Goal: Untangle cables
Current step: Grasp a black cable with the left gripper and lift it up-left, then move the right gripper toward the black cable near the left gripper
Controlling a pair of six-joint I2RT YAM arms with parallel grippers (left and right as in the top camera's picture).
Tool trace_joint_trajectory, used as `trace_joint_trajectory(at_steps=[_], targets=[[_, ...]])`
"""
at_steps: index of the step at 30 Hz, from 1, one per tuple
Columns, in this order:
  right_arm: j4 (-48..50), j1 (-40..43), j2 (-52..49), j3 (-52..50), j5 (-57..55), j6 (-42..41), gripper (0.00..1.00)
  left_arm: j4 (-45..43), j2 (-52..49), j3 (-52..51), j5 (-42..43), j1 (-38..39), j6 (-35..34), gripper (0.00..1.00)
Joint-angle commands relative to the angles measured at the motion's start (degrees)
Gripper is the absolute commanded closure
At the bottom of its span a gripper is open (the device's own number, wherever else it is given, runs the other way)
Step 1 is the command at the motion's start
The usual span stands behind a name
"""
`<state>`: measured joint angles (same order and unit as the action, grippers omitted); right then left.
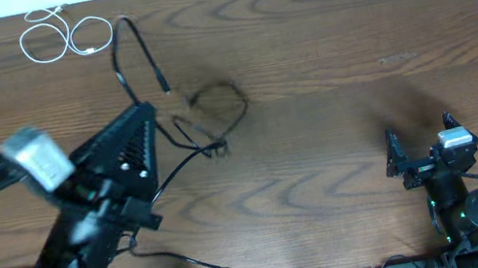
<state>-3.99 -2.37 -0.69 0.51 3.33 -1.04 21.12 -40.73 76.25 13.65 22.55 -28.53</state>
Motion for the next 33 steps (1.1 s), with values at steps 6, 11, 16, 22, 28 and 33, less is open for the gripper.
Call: trace_joint_trajectory(at_steps=[6, 11, 16, 22, 28, 33], targets=[[-0.1, -0.2, 0.3, -0.2, -0.1, -0.6, 0.01, -10.0, -1.5, 0.4, 0.7, 0.0, -8.1, 0.93], [-0.1, -0.2, 0.3, -0.2, -0.1, -0.6, 0.01, -7.3, -3.2, 0.4, 0.7, 0.0, -8.4, 0.93], [-0.1, -0.2, 0.3, -0.2, -0.1, -0.6, 0.01, -4.2, -5.6, 0.4, 0.7, 0.0, -9.0, 0.92], [2.8, -0.3, 0.3, -0.2, 13.2, -13.9, 0.01, -4.9, -6.4, 0.4, 0.7, 0.0, -11.2, 0.93], [7.3, -0.3, 0.3, -0.2, 32.9, -35.3, 0.01, -3.3, -6.3, 0.4, 0.7, 0.0, -15.1, 0.92], [29.6, -0.3, 0.3, 0.3, 37.6, -41.0, 0.01, 1.8, -6.4, 0.4, 0.0, 0.0, -16.5, 0.93]])
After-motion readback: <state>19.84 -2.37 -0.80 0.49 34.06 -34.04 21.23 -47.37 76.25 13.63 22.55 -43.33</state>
